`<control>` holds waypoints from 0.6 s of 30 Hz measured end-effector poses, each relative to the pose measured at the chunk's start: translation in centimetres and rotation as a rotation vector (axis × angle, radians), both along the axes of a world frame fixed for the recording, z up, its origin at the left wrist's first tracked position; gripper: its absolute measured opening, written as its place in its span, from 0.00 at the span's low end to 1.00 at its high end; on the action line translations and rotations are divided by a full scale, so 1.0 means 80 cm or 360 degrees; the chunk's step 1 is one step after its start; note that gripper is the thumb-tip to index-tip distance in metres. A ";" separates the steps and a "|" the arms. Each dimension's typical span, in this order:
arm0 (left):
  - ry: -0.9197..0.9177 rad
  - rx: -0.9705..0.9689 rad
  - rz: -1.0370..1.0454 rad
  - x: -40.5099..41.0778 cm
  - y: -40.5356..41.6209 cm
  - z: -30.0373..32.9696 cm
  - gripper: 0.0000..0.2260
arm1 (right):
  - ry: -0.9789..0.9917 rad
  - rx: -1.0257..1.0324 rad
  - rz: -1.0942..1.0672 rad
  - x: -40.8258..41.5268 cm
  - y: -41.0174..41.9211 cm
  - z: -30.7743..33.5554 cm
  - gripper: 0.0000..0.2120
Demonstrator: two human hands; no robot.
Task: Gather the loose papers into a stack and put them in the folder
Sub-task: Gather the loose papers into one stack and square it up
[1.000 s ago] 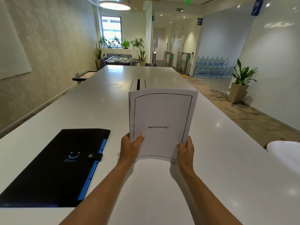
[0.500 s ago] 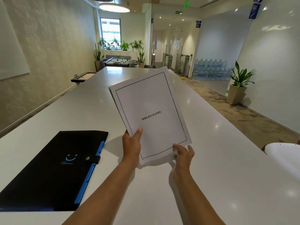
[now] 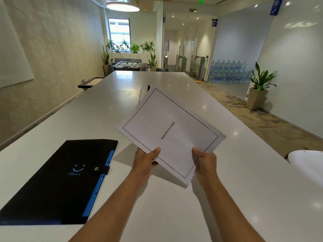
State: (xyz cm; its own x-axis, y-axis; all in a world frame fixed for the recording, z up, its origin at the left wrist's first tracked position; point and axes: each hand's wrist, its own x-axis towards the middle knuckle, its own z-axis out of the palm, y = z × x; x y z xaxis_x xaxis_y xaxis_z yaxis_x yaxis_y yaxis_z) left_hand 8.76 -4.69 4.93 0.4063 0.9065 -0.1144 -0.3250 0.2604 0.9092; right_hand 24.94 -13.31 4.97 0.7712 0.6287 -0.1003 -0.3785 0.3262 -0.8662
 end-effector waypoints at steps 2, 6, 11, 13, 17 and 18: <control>-0.0067 -0.0086 0.0098 -0.018 0.021 0.000 0.24 | -0.0099 -0.0061 0.0047 0.015 -0.009 0.004 0.15; 0.0178 0.0065 0.0343 -0.053 0.055 0.021 0.29 | -0.0152 -0.0158 0.0143 0.042 -0.025 0.010 0.13; 0.0681 0.0377 -0.0159 -0.080 0.075 0.039 0.27 | -0.0331 -0.0321 0.0492 0.062 -0.029 0.018 0.16; 0.0617 0.0405 -0.0357 -0.081 0.073 0.033 0.25 | -0.0457 -0.0389 0.0574 0.062 -0.026 0.021 0.16; 0.0531 0.0587 -0.0127 -0.072 0.060 0.031 0.16 | -0.0759 -0.0507 0.0547 0.056 -0.021 0.028 0.09; 0.0556 0.0669 -0.0022 -0.070 0.059 0.034 0.15 | -0.0825 -0.0493 0.0502 0.056 -0.019 0.031 0.09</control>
